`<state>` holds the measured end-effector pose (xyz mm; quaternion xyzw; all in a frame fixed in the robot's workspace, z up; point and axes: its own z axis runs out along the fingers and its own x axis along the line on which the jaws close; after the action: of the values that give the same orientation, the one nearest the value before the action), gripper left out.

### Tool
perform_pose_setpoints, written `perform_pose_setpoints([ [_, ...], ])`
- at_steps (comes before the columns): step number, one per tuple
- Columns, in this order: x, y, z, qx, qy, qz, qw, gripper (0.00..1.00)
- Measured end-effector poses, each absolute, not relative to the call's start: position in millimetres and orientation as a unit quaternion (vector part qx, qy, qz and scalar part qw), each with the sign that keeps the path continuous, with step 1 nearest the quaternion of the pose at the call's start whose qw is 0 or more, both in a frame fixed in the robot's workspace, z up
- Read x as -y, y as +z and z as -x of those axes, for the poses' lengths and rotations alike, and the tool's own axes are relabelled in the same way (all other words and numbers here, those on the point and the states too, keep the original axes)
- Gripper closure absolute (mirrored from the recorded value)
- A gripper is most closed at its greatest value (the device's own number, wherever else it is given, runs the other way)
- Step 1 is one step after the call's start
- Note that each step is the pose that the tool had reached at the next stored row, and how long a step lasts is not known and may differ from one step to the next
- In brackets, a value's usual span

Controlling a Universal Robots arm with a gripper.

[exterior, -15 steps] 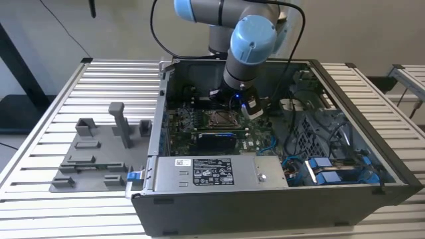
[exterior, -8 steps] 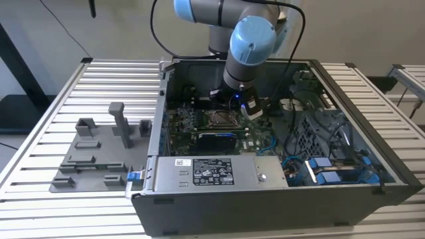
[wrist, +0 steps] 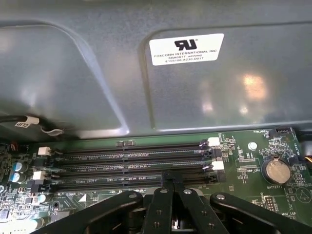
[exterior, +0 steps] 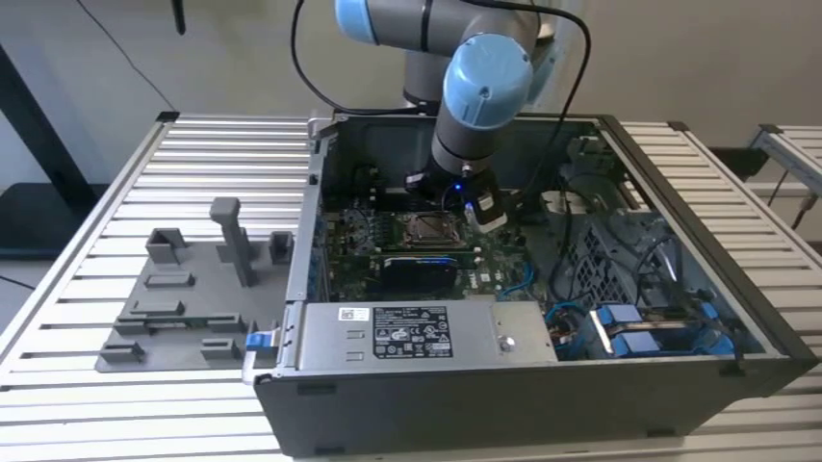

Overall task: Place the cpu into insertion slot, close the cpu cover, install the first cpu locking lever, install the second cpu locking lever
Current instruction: 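Install the first cpu locking lever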

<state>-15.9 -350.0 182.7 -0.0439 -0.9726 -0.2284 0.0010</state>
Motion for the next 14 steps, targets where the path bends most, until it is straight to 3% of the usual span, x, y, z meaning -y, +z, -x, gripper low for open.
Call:
perform_pose_setpoints([
  [14,350.9,207.1,42.2,0.971,-0.235,0.047,0.001,0.89],
])
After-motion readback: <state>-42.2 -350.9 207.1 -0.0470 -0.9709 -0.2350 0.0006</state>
